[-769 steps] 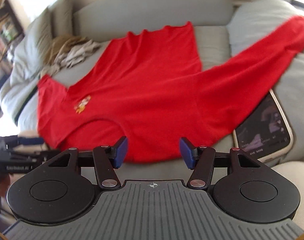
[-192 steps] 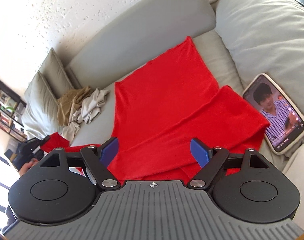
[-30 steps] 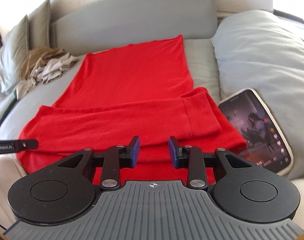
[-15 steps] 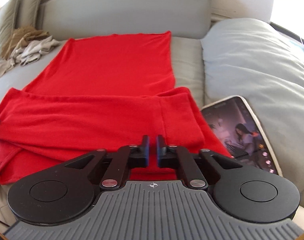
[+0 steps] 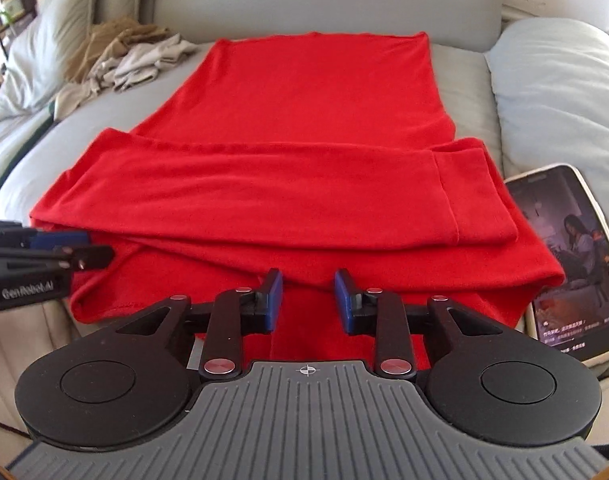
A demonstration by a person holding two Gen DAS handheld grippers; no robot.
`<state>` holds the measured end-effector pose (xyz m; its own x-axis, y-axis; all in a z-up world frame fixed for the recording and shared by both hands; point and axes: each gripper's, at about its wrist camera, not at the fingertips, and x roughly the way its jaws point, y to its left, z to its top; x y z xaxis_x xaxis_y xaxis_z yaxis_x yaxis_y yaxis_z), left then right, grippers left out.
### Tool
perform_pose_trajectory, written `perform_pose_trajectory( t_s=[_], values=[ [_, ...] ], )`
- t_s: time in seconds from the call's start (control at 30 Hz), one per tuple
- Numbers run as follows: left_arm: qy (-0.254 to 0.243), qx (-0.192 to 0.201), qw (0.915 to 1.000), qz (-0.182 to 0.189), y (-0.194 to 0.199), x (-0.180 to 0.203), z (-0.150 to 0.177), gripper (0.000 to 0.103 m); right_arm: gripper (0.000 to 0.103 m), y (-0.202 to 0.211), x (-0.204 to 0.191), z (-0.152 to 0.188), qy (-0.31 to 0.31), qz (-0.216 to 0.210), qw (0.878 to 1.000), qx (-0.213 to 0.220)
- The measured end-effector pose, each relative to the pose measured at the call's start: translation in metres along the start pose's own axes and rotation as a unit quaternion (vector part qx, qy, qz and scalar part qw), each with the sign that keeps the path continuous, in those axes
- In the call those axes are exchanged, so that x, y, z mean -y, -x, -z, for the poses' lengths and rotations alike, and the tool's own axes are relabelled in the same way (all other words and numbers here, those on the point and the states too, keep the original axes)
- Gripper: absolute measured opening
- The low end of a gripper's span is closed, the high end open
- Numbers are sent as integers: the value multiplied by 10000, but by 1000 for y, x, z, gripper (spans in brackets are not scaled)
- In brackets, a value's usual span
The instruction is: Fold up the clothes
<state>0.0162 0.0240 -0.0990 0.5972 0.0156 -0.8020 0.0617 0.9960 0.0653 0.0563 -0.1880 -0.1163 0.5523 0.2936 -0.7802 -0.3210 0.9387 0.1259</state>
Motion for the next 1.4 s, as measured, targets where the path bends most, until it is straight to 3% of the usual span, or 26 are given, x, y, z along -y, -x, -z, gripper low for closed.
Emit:
perform_pose_trajectory(
  t_s=[0.1, 0.23, 0.3, 0.43, 0.5, 0.6, 0.8, 0.93, 1.13, 1.2, 1.27, 1.4],
  values=[
    [-61, -312, 9994, 159, 7, -4, 5, 26, 33, 11, 0, 5, -33, -80, 9996, -267],
    [329, -867, 9933, 685, 20, -15, 22, 31, 33, 30, -2, 18, 6, -33, 9983, -576],
    [315, -588, 9956, 658, 34, -16, 28, 32, 36, 41, -5, 22, -42, 61, 9979, -644],
    [437, 110, 9979, 464, 54, -21, 20, 42, 39, 68, -9, 19, 91, 267, 9996, 50],
    [555, 289, 9974, 359, 53, -24, 11, 45, 40, 67, -9, 13, 80, 271, 9995, 132],
    [578, 23, 9981, 219, 31, -23, 1, 46, 40, 50, -7, 6, 29, 247, 9997, 33],
    [785, -686, 9930, 561, 9, -20, 22, 47, 41, 25, -6, 16, 83, 259, 9990, -351],
    [605, -872, 9925, 612, 14, -20, 27, 46, 42, 36, -7, 18, -6, -205, 9983, -551],
    [405, -175, 9974, 575, 53, -23, 12, 48, 48, 76, -5, 9, -160, -496, 9984, 203],
    [449, 118, 9983, 354, 64, -23, 5, 49, 50, 91, -2, 1, -354, -539, 9964, 558],
    [513, 284, 9980, 252, 69, -23, -3, 49, 58, 101, -4, -6, -376, -536, 9945, 822],
    [697, 440, 9961, 306, 73, -26, -16, 50, 60, 120, -11, -19, -398, -523, 9889, 1336]
  ],
)
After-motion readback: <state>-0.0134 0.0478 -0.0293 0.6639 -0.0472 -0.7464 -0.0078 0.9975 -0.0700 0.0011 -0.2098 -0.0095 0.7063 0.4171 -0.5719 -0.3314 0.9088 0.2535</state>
